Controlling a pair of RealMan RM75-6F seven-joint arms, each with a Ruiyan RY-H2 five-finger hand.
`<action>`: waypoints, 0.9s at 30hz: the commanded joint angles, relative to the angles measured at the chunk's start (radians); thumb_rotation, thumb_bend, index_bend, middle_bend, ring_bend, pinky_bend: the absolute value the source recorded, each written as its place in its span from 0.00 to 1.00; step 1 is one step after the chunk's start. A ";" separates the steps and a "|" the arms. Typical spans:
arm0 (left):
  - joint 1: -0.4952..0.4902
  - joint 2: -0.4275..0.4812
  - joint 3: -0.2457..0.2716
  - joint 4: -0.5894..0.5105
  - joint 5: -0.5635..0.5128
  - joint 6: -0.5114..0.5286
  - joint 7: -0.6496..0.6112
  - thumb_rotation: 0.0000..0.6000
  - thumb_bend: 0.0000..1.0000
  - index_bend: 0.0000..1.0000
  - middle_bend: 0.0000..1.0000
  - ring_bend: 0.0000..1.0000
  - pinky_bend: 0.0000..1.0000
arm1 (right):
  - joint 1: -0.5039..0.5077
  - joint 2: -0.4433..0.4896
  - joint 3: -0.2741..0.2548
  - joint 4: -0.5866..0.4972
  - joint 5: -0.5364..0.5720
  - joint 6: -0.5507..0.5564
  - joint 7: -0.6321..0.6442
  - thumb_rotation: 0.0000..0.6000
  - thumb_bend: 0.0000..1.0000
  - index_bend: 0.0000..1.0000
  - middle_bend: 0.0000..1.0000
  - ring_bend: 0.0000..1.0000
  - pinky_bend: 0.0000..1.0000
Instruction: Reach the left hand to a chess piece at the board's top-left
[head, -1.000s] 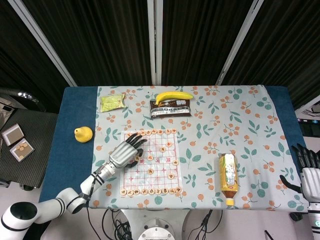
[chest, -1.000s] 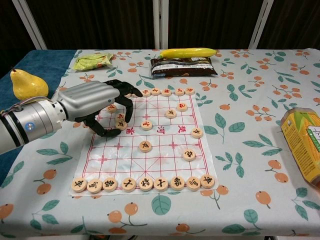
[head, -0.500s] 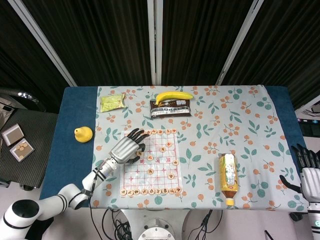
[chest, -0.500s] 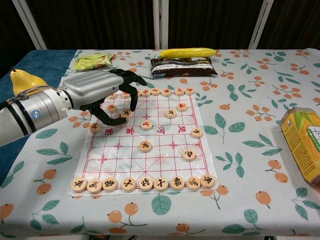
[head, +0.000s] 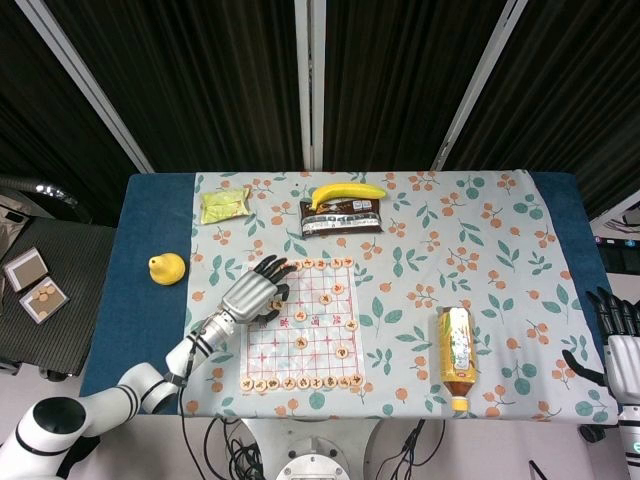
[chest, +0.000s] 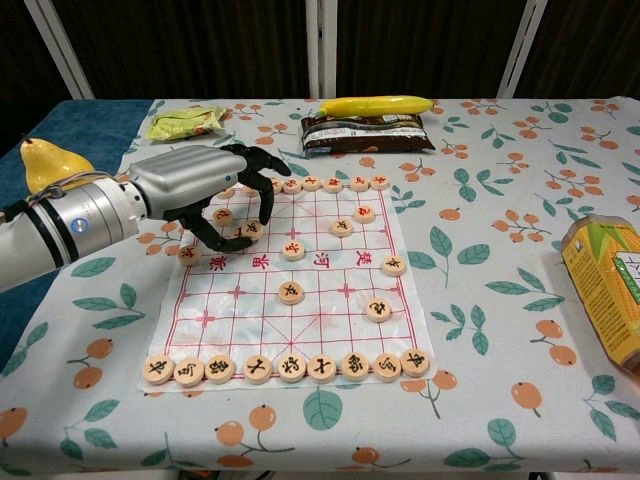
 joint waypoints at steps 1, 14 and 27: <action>0.002 0.003 -0.001 -0.002 -0.002 0.007 -0.002 1.00 0.31 0.50 0.09 0.00 0.00 | -0.001 0.000 -0.001 0.000 -0.001 0.000 0.000 1.00 0.15 0.00 0.00 0.00 0.00; 0.008 0.020 0.004 -0.026 -0.020 -0.009 0.008 1.00 0.31 0.50 0.09 0.00 0.00 | -0.002 -0.004 -0.002 0.005 0.000 0.000 0.001 1.00 0.15 0.00 0.00 0.00 0.00; 0.011 0.031 0.004 -0.035 -0.031 -0.018 0.020 1.00 0.31 0.26 0.08 0.00 0.00 | -0.001 -0.005 0.000 0.007 0.003 -0.005 0.000 1.00 0.15 0.00 0.00 0.00 0.00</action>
